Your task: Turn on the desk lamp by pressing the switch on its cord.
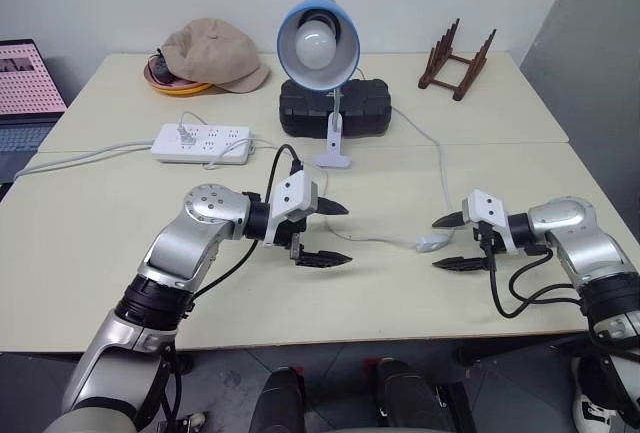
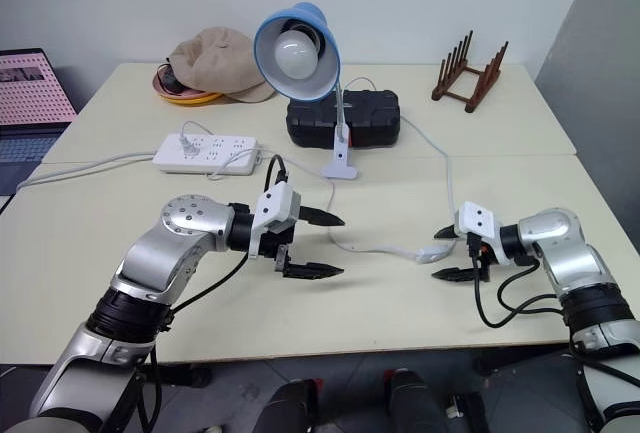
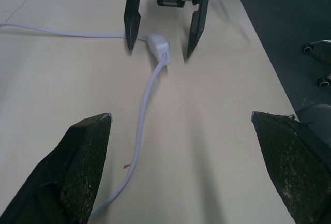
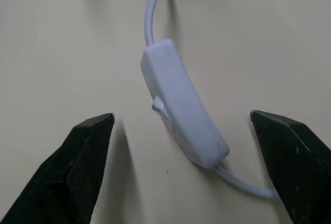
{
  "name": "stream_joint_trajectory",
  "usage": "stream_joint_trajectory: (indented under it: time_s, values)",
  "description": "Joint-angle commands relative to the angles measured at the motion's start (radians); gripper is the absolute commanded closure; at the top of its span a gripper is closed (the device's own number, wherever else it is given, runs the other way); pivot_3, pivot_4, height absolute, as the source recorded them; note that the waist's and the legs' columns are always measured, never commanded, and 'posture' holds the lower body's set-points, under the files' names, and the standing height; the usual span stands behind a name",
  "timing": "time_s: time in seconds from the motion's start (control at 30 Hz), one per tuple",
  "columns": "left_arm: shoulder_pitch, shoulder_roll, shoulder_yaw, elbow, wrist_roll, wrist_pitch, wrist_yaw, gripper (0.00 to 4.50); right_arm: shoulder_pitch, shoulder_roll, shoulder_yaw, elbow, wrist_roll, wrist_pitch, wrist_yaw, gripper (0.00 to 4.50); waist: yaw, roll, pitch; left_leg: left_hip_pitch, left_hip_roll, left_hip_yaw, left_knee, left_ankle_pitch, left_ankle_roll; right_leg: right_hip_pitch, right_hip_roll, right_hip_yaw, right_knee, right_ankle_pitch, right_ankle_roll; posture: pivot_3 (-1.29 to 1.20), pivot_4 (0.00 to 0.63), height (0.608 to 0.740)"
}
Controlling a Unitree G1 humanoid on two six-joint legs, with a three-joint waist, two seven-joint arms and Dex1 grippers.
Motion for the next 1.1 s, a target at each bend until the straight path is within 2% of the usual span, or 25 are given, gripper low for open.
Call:
stream_joint_trajectory:
  time_s: [0.03,0.37,0.5,0.7,0.83,0.97,1.1]
  values:
    - [-0.008,-0.009,0.018,-0.057,-0.041,0.019,-0.003,0.0,-0.034,0.002,-0.005,0.046,-0.016,-0.047,0.03,0.76,0.0,0.0,0.0,0.0,0.0,0.0,0.0,0.0,0.0,0.0,0.0,0.0,0.0,0.0,0.0,0.0,0.15,0.74]
    - [-0.004,-0.029,0.03,-0.074,-0.069,0.058,0.028,0.0,-0.057,0.009,-0.014,0.08,-0.026,-0.076,0.064,3.14,-0.001,0.0,0.0,0.001,0.0,0.0,0.0,0.0,0.0,0.0,0.0,0.0,0.001,0.0,0.0,0.0,0.15,0.74]
    - [-0.006,-0.028,0.032,-0.078,-0.081,0.072,0.035,0.0,-0.055,0.029,-0.032,0.053,0.008,-0.026,0.066,4.06,-0.001,0.0,0.0,0.001,0.0,0.0,0.0,0.0,0.0,0.0,0.0,0.0,0.002,0.0,0.0,0.0,0.15,0.74]
    - [0.012,-0.024,0.048,-0.085,-0.111,0.121,0.059,0.0,-0.058,0.088,-0.119,-0.049,0.152,0.23,0.013,4.1,-0.001,0.0,0.0,0.001,0.0,-0.001,0.001,0.0,0.0,0.0,0.0,0.0,0.003,0.0,0.001,0.0,0.15,0.74]
    - [0.05,-0.028,0.103,-0.11,-0.191,0.244,0.106,0.0,-0.07,0.119,-0.197,-0.154,0.277,0.486,-0.072,4.1,0.0,0.0,0.0,0.001,0.0,-0.001,0.001,0.0,0.0,0.0,0.0,0.0,0.004,0.0,0.001,0.0,0.15,0.74]
    - [0.062,-0.096,0.195,-0.115,-0.332,0.43,0.222,0.0,-0.089,0.142,-0.237,-0.263,0.401,0.694,-0.116,4.1,0.0,0.0,0.0,0.001,0.0,-0.002,0.001,0.0,0.0,0.0,0.0,0.0,0.004,0.0,0.001,0.0,0.15,0.74]
    - [0.025,-0.167,0.251,-0.087,-0.421,0.541,0.3,0.0,-0.129,0.153,-0.238,-0.312,0.467,0.806,-0.132,4.1,0.0,0.0,0.0,0.001,0.0,-0.002,0.002,0.0,0.0,0.001,0.0,-0.001,0.004,0.0,0.001,0.0,0.15,0.74]
